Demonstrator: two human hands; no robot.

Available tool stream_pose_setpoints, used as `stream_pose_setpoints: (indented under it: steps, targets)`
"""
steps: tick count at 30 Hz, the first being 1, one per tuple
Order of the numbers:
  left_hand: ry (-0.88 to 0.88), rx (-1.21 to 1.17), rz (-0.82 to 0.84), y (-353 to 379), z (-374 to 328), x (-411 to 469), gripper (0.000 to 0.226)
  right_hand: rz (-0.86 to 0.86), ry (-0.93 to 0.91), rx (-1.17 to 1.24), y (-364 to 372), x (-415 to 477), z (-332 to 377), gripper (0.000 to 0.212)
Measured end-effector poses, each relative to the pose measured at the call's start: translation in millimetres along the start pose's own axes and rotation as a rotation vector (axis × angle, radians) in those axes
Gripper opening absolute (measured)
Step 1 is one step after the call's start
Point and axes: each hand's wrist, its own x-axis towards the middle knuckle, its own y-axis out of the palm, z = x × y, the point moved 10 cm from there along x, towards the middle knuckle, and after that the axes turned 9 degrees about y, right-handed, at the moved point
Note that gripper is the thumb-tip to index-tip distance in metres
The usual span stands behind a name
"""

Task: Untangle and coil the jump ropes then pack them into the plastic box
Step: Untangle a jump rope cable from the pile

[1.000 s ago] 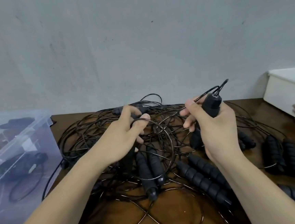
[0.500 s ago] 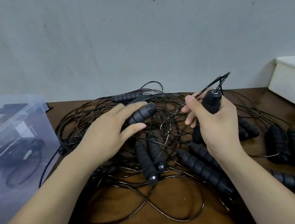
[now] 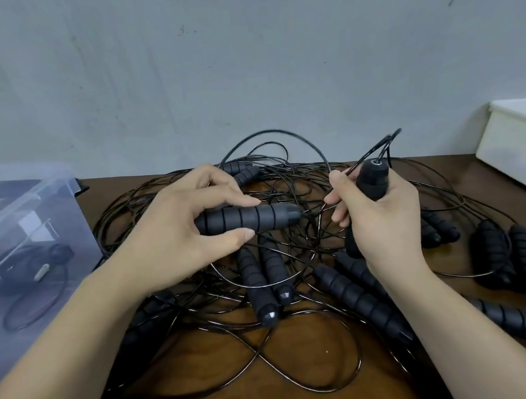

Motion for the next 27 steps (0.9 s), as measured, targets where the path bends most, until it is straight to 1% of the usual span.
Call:
stream_pose_setpoints:
  steps: [3,7,9,12,14,17,18,20,21,22,24,27]
  targets:
    - [-0.040,-0.118,0.056,4.5,3.7,-1.1,0.036,0.032,0.025,-0.018,4.2,0.2,-4.3,0.019]
    - [-0.068,-0.082,0.122,12.9,5.9,-3.8,0.037,0.122,0.057,0.006,16.1,-4.7,-7.3,0.018]
    - [-0.074,-0.035,0.115,17.9,7.6,-4.8,0.039,0.179,0.072,0.020,23.4,-8.7,-7.3,0.020]
    - [-0.060,0.029,0.055,22.0,5.6,-3.3,0.041,0.218,0.115,0.083,28.0,-11.4,-6.9,0.020]
    - [-0.097,-0.016,0.038,24.5,4.1,-3.2,0.040,0.217,0.161,0.154,27.1,-10.4,-8.8,0.020]
    - [-0.175,-0.161,0.003,29.5,8.6,-4.1,0.031,0.243,0.258,0.273,29.0,-8.5,-14.1,0.023]
    - [-0.190,-0.252,-0.025,32.3,10.6,-4.3,0.027,0.269,0.302,0.329,31.1,-8.4,-16.3,0.023]
    - [-0.221,-0.523,-0.089,42.1,16.8,-5.3,0.023,0.332,0.391,0.447,36.7,-8.3,-19.9,0.022]
    - [-0.251,-0.658,-0.107,49.0,20.2,-6.6,0.025,0.355,0.430,0.497,38.5,-7.9,-21.0,0.022]
    - [-0.287,-0.750,-0.107,58.9,23.9,-7.9,0.029,0.369,0.467,0.538,39.4,-7.7,-22.4,0.023]
    - [-0.351,-0.832,-0.053,80.8,27.4,-10.3,0.042,0.392,0.536,0.609,42.3,-9.0,-24.0,0.021]
    - [-0.463,-1.008,0.006,105.8,32.1,-12.8,0.068,0.412,0.595,0.662,46.4,-12.1,-26.3,0.019]
